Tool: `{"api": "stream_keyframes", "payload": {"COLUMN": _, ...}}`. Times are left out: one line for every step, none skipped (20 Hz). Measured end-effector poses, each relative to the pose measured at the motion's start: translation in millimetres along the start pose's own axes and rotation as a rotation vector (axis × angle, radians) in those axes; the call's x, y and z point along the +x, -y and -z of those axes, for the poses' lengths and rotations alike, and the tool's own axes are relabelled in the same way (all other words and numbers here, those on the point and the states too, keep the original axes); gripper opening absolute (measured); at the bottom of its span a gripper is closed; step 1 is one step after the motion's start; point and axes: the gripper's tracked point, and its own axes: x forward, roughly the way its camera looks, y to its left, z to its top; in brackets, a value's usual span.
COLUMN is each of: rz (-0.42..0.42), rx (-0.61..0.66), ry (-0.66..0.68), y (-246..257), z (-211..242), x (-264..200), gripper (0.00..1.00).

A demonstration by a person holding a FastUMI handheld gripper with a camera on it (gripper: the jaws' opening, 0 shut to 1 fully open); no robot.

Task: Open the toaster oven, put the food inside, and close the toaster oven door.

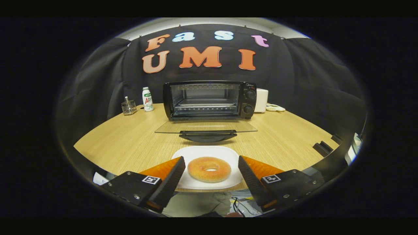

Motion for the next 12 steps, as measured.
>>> {"api": "stream_keyframes", "payload": {"rz": -0.004, "rx": 0.0, "ry": -0.008, "y": 0, "z": 4, "x": 2, "gripper": 0.97}}
{"api": "stream_keyframes", "payload": {"rz": -0.003, "rx": 0.003, "ry": -0.02, "y": 0, "z": 9, "x": 4, "gripper": 0.98}}
{"api": "stream_keyframes", "payload": {"rz": -0.002, "rx": 0.008, "ry": -0.033, "y": -1, "z": 12, "x": 8, "gripper": 0.98}}
{"api": "stream_keyframes", "payload": {"rz": -0.002, "rx": 0.01, "ry": -0.039, "y": -2, "z": 15, "x": 9, "gripper": 0.98}}
{"api": "stream_keyframes", "payload": {"rz": -0.001, "rx": 0.006, "ry": -0.046, "y": -2, "z": 17, "x": 10, "gripper": 0.98}}
{"api": "stream_keyframes", "payload": {"rz": 0.0, "rx": 0.001, "ry": -0.052, "y": -4, "z": 20, "x": 12, "gripper": 0.98}}
{"api": "stream_keyframes", "payload": {"rz": 0.004, "rx": -0.003, "ry": -0.063, "y": -4, "z": 24, "x": 14, "gripper": 0.98}}
{"api": "stream_keyframes", "payload": {"rz": 0.007, "rx": -0.008, "ry": -0.079, "y": -3, "z": 28, "x": 16, "gripper": 0.98}}
{"api": "stream_keyframes", "payload": {"rz": 0.004, "rx": -0.016, "ry": -0.083, "y": -5, "z": 30, "x": 17, "gripper": 0.98}}
{"api": "stream_keyframes", "payload": {"rz": 0.014, "rx": -0.022, "ry": -0.082, "y": -4, "z": 29, "x": 16, "gripper": 0.98}}
{"api": "stream_keyframes", "payload": {"rz": 0.016, "rx": -0.026, "ry": -0.08, "y": -3, "z": 27, "x": 16, "gripper": 0.95}}
{"api": "stream_keyframes", "payload": {"rz": 0.019, "rx": -0.026, "ry": -0.079, "y": -1, "z": 26, "x": 15, "gripper": 0.91}}
